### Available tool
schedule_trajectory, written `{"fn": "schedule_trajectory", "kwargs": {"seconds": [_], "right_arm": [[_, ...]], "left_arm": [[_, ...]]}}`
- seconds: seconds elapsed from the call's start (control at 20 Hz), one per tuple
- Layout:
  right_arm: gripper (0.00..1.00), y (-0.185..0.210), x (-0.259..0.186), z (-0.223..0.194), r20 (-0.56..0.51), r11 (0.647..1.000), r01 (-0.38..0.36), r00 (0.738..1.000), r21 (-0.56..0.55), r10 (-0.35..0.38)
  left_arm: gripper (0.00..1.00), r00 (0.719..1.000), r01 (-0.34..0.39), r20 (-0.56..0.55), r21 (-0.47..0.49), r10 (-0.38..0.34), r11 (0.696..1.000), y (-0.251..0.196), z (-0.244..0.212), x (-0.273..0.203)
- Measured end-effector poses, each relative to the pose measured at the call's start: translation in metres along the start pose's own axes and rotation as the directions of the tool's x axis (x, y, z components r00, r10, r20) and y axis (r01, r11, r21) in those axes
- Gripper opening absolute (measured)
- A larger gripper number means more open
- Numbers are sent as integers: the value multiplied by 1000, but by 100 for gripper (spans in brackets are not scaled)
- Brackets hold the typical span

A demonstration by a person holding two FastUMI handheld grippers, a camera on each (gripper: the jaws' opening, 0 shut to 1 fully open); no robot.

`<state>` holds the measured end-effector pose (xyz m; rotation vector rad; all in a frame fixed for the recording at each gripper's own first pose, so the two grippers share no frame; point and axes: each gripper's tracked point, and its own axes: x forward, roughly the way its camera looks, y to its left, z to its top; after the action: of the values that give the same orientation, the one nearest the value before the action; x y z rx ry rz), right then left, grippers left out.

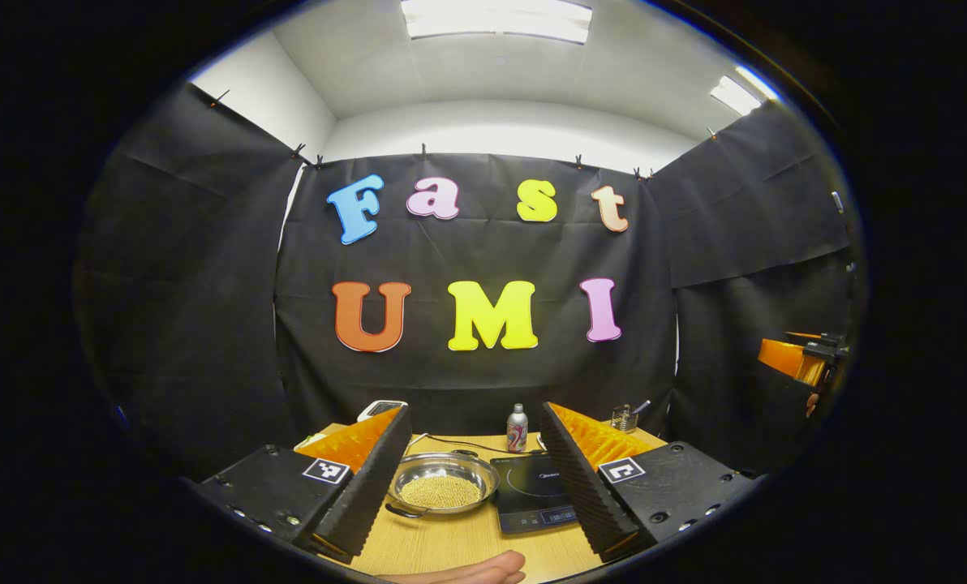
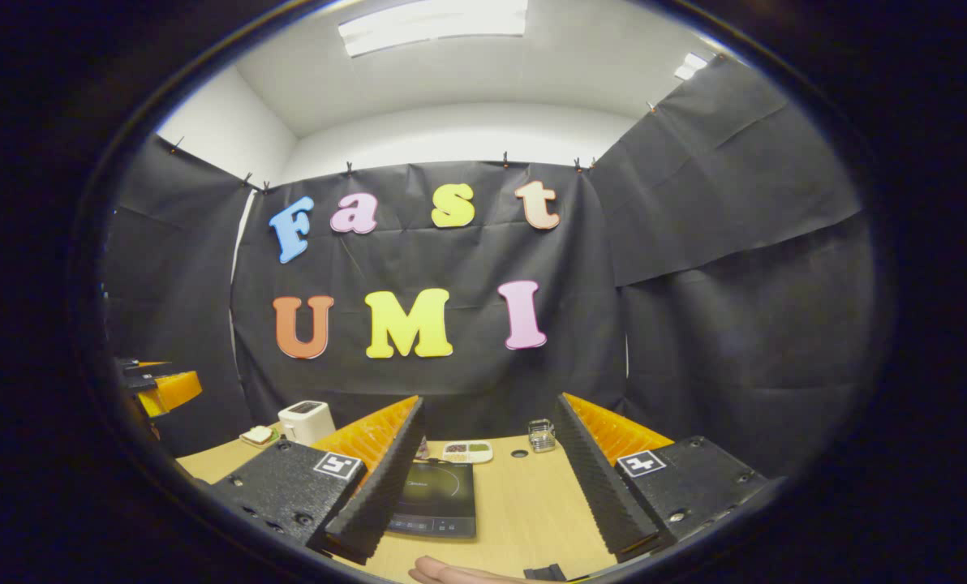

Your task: First push the handle of the pot to place it horizontally, then grasp the pot with both hands and set it on the induction cooktop.

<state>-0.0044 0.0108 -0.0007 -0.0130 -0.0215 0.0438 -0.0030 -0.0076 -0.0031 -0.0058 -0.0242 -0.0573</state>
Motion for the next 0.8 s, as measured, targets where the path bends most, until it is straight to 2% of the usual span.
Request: {"fn": "schedule_trajectory", "kwargs": {"seconds": [0.2,0.3,0.35,0.4,0.45,0.5,0.55,0.6,0.65,0.7,0.75,0.8], "right_arm": [[95,4,4,-7,-13,1000,-6,1000,-12,6],[95,4,5,-13,-26,1000,-6,1000,-16,5],[95,7,6,-17,-34,1000,-14,999,-7,14],[95,10,5,-19,-41,1000,-23,999,3,23],[95,12,6,-22,-48,1000,-26,998,7,27],[96,11,8,-24,-50,1000,-27,998,6,28],[99,10,9,-24,-48,1000,-25,999,1,25],[95,9,9,-25,-48,1000,-20,999,-2,20],[94,8,10,-26,-50,1000,-17,999,-3,17],[95,9,11,-29,-55,1000,-17,998,-3,17],[95,10,11,-30,-60,1000,-16,998,-1,16],[99,10,11,-32,-62,1000,-16,998,0,16]], "left_arm": [[95,1000,-17,-2,4,17,1000,4,-8,5],[95,1000,11,6,-30,-11,999,0,-13,13],[87,1000,21,8,-57,-21,998,1,-16,16],[87,1000,25,7,-83,-25,996,3,-20,20],[96,1000,29,10,-102,-29,994,6,-23,24],[95,1000,25,4,-110,-24,994,9,-28,28],[90,1000,16,-9,-104,-17,994,14,-34,30],[88,999,20,-26,-86,-22,996,16,-41,36],[67,998,37,-53,-62,-40,997,15,-51,42],[75,993,65,-94,-40,-68,997,11,-64,48],[60,986,73,-148,-29,-77,997,12,-82,50],[45,979,65,-190,-22,-68,998,16,-93,57]]}}
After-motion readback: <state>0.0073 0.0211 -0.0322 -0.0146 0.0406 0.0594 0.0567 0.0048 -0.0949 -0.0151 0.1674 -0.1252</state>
